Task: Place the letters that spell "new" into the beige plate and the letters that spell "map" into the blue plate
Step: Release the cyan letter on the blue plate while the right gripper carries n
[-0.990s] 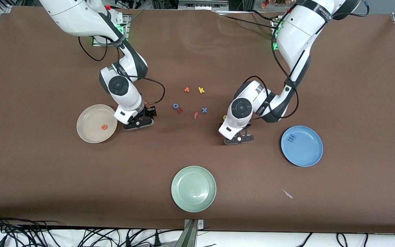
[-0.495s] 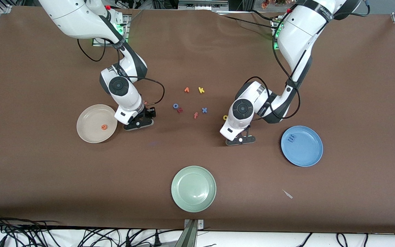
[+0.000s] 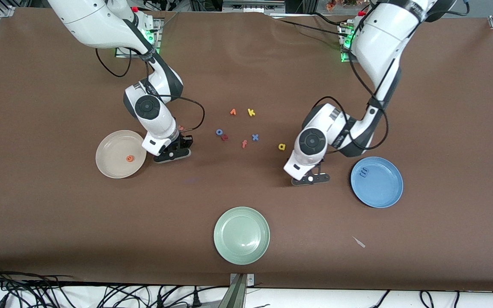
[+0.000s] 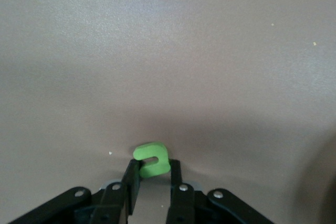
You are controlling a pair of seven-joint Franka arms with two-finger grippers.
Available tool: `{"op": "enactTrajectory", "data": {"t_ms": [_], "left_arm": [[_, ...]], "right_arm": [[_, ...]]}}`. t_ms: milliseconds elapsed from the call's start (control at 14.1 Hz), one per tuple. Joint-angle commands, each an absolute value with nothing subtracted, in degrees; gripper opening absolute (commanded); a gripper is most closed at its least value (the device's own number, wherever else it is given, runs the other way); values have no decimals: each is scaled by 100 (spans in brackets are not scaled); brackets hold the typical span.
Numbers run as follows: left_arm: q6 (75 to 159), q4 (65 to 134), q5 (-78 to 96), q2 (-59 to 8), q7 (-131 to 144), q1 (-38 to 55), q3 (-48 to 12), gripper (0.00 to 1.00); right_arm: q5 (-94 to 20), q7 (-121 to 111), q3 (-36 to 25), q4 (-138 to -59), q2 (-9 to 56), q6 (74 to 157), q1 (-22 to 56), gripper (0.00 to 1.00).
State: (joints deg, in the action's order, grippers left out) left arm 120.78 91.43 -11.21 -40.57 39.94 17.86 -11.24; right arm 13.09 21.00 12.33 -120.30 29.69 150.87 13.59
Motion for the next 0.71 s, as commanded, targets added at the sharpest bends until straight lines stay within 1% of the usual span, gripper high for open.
{"op": "enactTrajectory", "data": {"t_ms": [0,71,212,424,637], "left_arm": [[11550,9246,-1283,-3552,3342,1460,-1160,0],[11418,9255,-1283,-3464,3088,1372,-1143,0],[11347,9298,-1292,-3323,2412,890,-1151,0],[11206,9351,-1283,-3313,1119,379,-1178,0],[11223,9369,-1283,-3348,329,-139,-1178,0]], "right_arm": [[1397,2022,1169,-12050,2909,15126,1354,28],[1397,1952,1160,-12041,2831,15039,1345,28],[1397,1715,1038,-12006,2690,14767,1327,28],[1389,1145,766,-12049,2436,14415,1310,28],[1380,486,397,-12321,2172,14431,1301,28]]}}
